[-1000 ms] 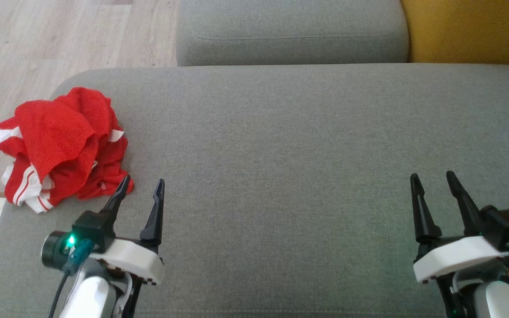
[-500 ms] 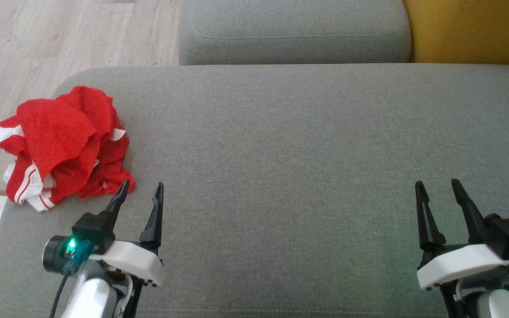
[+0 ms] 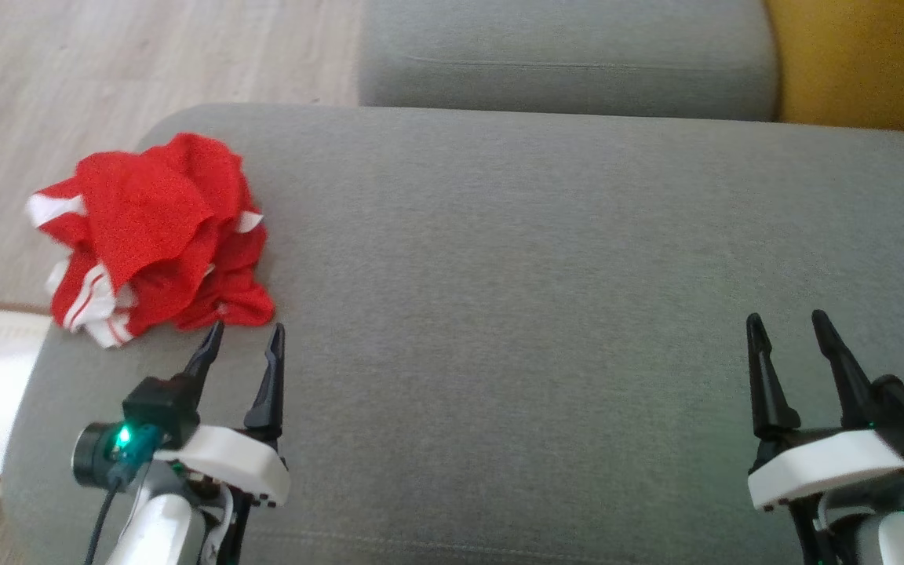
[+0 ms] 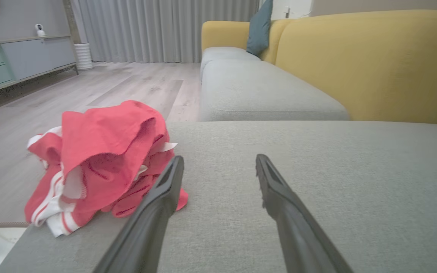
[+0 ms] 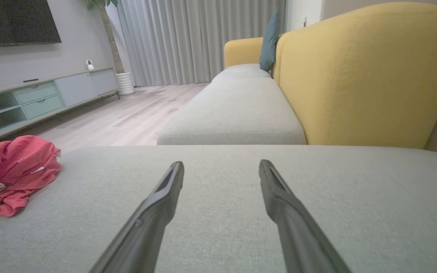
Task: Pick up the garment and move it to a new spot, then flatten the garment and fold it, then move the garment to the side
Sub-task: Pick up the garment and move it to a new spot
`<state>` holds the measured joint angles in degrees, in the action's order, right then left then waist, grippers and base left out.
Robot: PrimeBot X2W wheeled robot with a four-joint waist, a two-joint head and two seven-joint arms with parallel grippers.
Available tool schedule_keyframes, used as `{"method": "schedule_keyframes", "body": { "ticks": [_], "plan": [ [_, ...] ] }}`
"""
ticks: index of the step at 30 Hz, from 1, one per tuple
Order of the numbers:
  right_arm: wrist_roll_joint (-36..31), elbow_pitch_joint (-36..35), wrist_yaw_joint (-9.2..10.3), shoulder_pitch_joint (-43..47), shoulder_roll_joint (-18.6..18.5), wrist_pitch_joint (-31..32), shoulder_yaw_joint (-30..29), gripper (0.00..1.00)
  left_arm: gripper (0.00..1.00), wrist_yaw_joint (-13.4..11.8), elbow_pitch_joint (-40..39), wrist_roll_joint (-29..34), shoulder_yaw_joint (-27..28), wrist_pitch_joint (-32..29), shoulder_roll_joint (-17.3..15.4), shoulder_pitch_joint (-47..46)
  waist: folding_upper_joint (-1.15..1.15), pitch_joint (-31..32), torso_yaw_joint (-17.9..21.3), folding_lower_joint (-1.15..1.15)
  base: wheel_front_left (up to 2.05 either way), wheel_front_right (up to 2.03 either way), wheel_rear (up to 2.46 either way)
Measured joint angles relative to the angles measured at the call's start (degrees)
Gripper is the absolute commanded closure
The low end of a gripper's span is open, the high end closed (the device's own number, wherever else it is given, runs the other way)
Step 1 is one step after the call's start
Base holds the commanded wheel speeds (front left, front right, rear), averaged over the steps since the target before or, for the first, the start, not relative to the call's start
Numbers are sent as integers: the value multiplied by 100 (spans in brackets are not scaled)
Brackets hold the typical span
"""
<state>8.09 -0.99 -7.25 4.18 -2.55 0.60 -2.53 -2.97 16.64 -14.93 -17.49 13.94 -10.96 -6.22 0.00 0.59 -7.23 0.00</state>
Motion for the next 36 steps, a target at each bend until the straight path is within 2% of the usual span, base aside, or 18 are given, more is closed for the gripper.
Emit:
{"method": "schedule_keyframes", "body": {
  "ticks": [8,19,25,32,36],
  "plan": [
    [-12,-280,0,1,0,201,99,0,0,-64,1,-103,191,2,-71,-178,0,-38,-658,0,0,0,0],
    [-48,-321,0,-29,3,277,198,0,0,-64,13,-154,259,22,-158,-231,0,-184,-1526,0,0,0,0],
    [-49,-319,0,-134,2,277,198,0,0,-64,12,-155,303,27,-158,-235,0,-290,-1669,0,0,0,0],
    [-63,-345,0,-151,2,304,197,0,0,-63,8,-155,330,30,-157,-336,0,-422,-1650,0,0,0,0],
    [-176,-439,0,-296,2,443,198,0,0,30,18,-252,348,35,-157,-603,0,-632,-1602,0,0,0,0]
  ]
}}
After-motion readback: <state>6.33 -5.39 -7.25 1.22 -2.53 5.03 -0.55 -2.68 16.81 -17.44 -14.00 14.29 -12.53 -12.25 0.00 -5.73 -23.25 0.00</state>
